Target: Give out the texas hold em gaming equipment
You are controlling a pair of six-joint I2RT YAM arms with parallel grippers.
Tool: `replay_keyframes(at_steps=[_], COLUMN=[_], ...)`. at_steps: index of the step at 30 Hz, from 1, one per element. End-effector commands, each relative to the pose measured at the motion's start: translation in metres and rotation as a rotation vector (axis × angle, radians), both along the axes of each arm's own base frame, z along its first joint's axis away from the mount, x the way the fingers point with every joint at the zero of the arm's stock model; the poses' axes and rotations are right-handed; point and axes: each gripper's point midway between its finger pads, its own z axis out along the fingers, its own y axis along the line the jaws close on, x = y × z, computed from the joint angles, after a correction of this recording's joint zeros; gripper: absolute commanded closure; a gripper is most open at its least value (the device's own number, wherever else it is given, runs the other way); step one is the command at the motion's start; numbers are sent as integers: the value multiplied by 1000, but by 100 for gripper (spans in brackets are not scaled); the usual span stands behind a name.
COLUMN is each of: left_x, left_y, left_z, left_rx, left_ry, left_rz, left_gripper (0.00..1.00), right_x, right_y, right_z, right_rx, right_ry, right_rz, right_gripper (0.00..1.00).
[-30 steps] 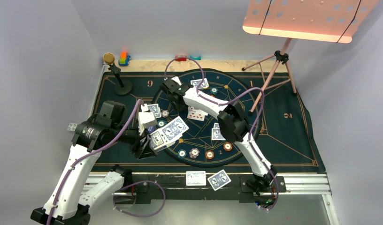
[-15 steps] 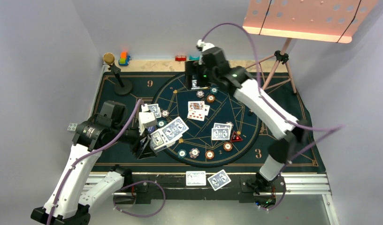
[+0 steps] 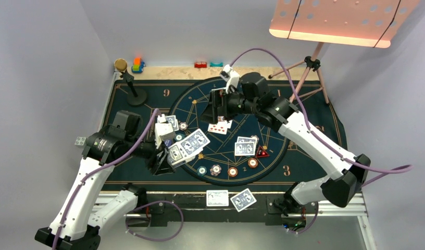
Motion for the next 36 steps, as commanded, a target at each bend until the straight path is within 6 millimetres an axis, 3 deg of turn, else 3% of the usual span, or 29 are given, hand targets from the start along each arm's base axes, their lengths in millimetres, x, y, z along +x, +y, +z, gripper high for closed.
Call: replay_keyframes(at_steps=[1,9,16,24,36], left_x=[5,6,6,6,6], left_y=[-5,-5,-4,-4,-3], left_z=[7,8,8,10,13], left_rx=[-38,-36,-29,-29,-30], left_ry=[-36,-38,-41,-48,-55], left_rz=[-20,-18,-14,-9,-5], left_gripper=[100,100,100,100,100], right_x=[-34,-60,-70,-76,-72], right_y=[23,40,46,46,33], right_z=[11,-4,-11,-28,-16], right_rx=[103,140,129,103,79], right_ry=[28,88,112,155,107], right_rz=[161,249,273,266,211], right_gripper=[2,2,4,33,68])
